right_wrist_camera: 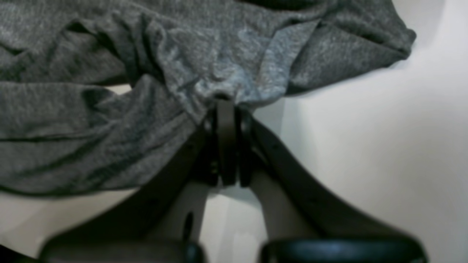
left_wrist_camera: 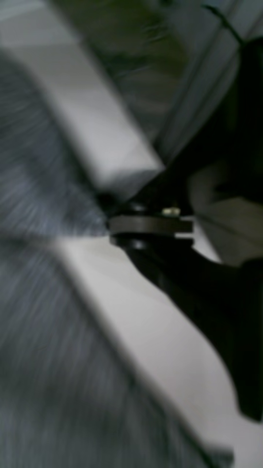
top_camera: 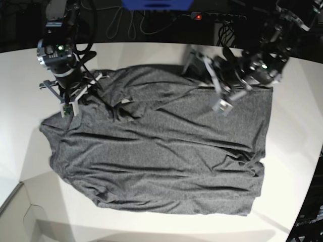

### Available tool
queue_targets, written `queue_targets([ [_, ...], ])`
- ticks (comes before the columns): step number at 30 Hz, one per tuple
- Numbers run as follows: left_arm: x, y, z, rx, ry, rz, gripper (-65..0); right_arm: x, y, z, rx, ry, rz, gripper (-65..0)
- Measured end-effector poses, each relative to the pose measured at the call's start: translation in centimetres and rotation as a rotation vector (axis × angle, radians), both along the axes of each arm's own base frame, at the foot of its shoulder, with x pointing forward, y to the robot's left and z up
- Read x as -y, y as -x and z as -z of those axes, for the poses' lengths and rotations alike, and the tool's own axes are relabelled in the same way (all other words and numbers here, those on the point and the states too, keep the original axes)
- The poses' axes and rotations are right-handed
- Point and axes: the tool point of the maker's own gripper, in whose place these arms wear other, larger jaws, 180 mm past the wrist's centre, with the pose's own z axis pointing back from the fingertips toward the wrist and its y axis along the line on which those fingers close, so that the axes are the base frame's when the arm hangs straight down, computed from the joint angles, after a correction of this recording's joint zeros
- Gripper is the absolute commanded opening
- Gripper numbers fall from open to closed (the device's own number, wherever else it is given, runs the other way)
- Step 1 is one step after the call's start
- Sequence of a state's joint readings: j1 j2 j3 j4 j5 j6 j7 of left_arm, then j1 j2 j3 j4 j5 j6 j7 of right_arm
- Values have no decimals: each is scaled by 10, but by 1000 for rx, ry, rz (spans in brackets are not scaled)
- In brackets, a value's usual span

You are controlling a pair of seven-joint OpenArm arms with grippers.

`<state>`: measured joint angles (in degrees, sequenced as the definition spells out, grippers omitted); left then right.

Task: Layout the t-shirt on the table in an organized manner, then fold the t-shirt properly
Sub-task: 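Lower the held sleeve onto the table with the left gripper, then grasp the sleeve cuff with the left gripper and stretch it along the collar edge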

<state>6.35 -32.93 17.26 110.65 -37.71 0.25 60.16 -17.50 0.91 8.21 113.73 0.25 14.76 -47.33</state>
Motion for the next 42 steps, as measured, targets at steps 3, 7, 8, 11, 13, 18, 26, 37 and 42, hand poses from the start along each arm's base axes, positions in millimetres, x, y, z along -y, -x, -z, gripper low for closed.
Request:
queue_targets([
  [3, -19, -16, -18, 66, 3, -74, -650, -1, 0, 0, 2, -5, 1, -650],
  [7, -47, -26, -28, 98, -17, -160, -650, -1, 2, 1, -3, -1, 2, -650],
  [8, -53, -29, -32, 111, -22, -171, -650, -1, 2, 2, -5, -2, 2, -650],
  [11, -66, -34, -37, 130, -49, -181, -650, -4, 3, 3, -8, -12, 6, -650],
  [13, -70, -34, -38, 132, -63, -179, -650, -5, 6, 5, -14, -15, 6, -650],
  [18, -85, -28, -37, 125, -99, -179, -650, -10, 19, 13, -47, -36, 15, -650],
  [26, -116, -16, -34, 105, -135, -266, -650, -22, 35, 24, -91, -78, 34, -650],
  [37, -161, 19, -26, 36, -196, -382, -650, -31, 70, 41, -173, -111, 50, -650],
  [42, -173, 18, -31, 54, -207, -415, -650, -35, 80, 46, -200, -126, 62, -650],
])
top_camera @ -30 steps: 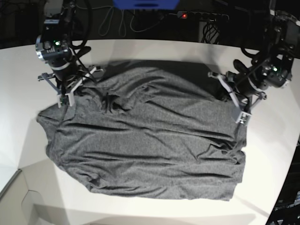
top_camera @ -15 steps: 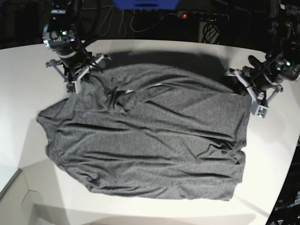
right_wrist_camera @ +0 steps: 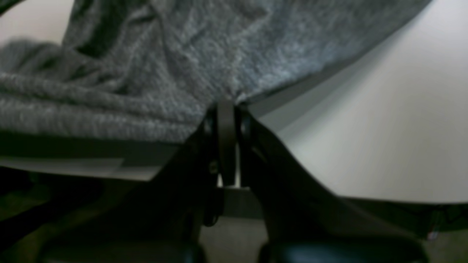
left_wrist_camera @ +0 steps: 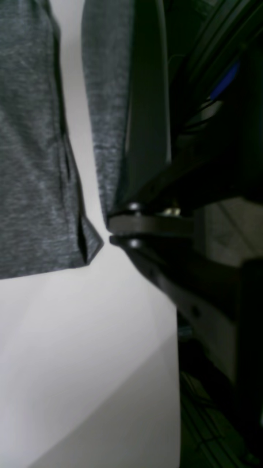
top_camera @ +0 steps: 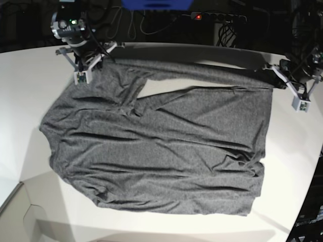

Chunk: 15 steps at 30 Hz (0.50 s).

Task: Layout the t-shirt on the table in an organized manner, then fold the t-shirt properly
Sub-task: 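Grasp the sleeve cuff with the left gripper and stretch it along the collar edge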

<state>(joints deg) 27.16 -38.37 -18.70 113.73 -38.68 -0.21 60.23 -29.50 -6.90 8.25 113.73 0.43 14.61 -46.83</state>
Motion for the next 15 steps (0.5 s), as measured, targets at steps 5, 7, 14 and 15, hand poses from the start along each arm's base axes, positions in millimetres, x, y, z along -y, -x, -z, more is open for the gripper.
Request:
queue_targets([
  [5, 1, 1, 1, -2, 3, 0, -650, 14, 3, 1, -7, 17, 41, -650],
  [7, 1, 1, 1, -4, 4, -1, -650, 13, 8, 4, -16, 14, 40, -650],
  [14, -1, 1, 2, -5, 0, -5, -650, 7, 23, 24, -81, -7, 31, -650],
  [15, -1, 1, 2, -5, 0, -5, -650, 6, 23, 26, -80, -12, 32, -650],
])
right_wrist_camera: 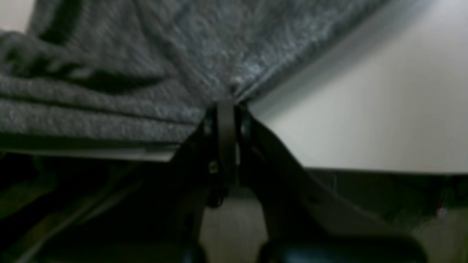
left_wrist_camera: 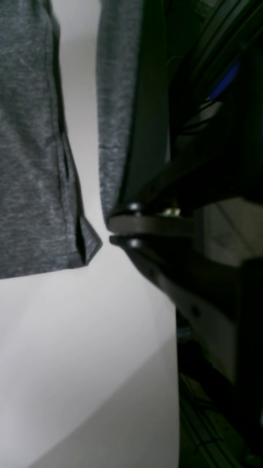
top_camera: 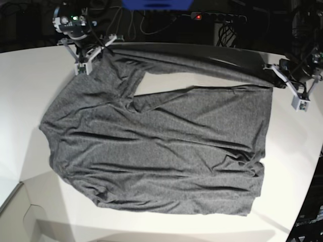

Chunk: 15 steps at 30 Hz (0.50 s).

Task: Layout the t-shirt on the table in an organized manner, then fold the t-shirt properly
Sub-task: 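Grasp the sleeve cuff with the left gripper and stretch it along the collar edge, then hold the sleeve taut between both grippers and lay it flat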

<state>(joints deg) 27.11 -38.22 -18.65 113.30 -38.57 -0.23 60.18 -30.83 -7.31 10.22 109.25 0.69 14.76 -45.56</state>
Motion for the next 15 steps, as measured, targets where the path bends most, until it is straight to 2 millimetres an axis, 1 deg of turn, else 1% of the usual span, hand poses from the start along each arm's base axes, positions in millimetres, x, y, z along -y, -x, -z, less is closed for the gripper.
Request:
queue_targets([
  [7, -2, 0, 1, -2, -11, 0, -650, -6, -9, 4, 45, -25, 12, -650],
  [12, -18, -1, 0, 7, -118, -2, -650, -7, -11, 4, 53, -34, 15, -650],
  [15, -21, -1, 0, 9, -137, -2, -650, -8, -12, 4, 55, -37, 16, -650],
])
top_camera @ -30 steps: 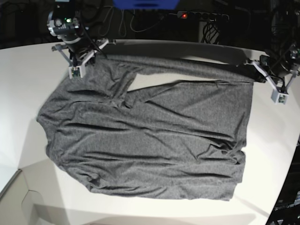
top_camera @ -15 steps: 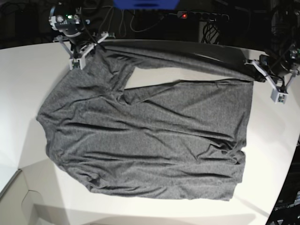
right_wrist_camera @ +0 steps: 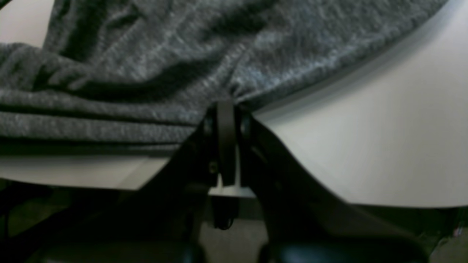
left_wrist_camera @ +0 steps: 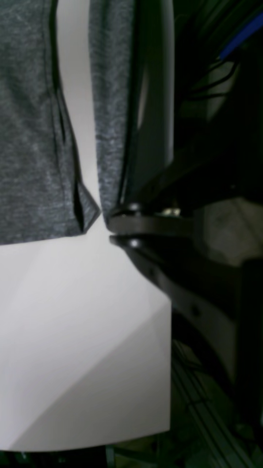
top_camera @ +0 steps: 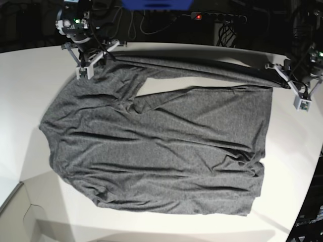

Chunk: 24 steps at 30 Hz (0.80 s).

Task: Layout the t-shirt on the table in an organized manner, then fold the t-shirt properly
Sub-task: 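Hold the sleeve taut between both grippers and lay it flat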

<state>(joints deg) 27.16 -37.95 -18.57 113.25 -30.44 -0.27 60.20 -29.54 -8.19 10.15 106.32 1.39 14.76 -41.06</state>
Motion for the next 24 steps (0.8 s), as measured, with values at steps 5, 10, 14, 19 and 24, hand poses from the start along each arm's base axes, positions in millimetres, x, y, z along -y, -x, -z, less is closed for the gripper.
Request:
queue_targets([
  [5, 0, -5, -4, 16, -2, 3, -650, -7, -1, 0, 2, -9, -17, -650],
  [10, 1, -39, -29, 125, -5, 9, -650, -19, -2, -1, 4, -28, -40, -650],
  [14, 1, -37, -28, 110, -6, 6, -650, -19, -3, -1, 5, -29, -42, -650],
  [19, 14, -35, -14, 93, -2, 27, -650, -19, -3, -1, 4, -28, -42, -650],
  [24, 33, -17, 27, -10, -41, 75, -650, -19, -3, 0, 3, -29, -43, -650],
])
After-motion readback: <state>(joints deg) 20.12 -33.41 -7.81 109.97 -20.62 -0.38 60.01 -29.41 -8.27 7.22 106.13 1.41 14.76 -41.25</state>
